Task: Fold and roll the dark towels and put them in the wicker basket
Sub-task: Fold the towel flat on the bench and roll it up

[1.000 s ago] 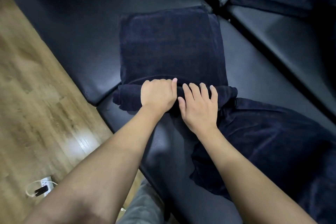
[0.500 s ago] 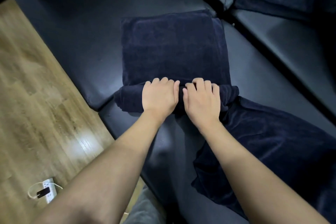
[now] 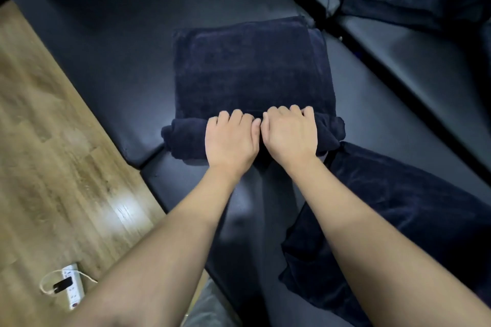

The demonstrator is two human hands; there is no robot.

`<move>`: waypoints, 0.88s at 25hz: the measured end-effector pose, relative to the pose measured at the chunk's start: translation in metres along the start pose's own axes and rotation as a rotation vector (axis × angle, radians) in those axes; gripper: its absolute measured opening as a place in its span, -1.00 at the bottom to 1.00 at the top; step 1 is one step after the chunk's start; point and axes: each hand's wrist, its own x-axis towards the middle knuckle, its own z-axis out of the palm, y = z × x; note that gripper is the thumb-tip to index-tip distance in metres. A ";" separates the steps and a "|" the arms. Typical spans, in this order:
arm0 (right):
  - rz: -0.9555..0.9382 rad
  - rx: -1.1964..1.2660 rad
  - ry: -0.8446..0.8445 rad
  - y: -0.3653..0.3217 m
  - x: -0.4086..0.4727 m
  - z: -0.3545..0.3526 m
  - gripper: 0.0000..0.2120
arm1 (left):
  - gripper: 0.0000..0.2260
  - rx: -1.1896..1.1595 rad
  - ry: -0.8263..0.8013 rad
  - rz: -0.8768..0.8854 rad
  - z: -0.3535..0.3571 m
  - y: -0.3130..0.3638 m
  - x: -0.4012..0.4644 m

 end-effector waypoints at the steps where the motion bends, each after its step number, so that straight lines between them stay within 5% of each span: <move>1: 0.031 0.016 0.068 -0.002 -0.008 0.002 -0.71 | -0.55 0.023 -0.018 0.003 -0.001 0.000 0.012; 7: 0.034 0.016 0.228 -0.008 -0.007 0.018 -0.77 | -0.55 0.035 -0.136 -0.070 -0.006 -0.002 0.035; 12: -0.009 0.038 -0.067 -0.004 0.034 0.010 -0.77 | -0.61 -0.042 0.022 -0.084 -0.004 0.003 0.012; 17: 0.138 0.099 0.128 -0.003 0.022 0.010 -0.65 | -0.48 0.044 -0.147 -0.087 -0.013 -0.004 0.068; 20: 0.160 0.071 0.076 -0.004 0.010 0.012 -0.56 | -0.40 0.005 -0.301 -0.149 -0.015 -0.005 0.092; 22: 0.167 0.069 -0.019 -0.002 0.026 0.010 -0.50 | -0.41 -0.051 -0.217 -0.139 -0.013 -0.006 0.084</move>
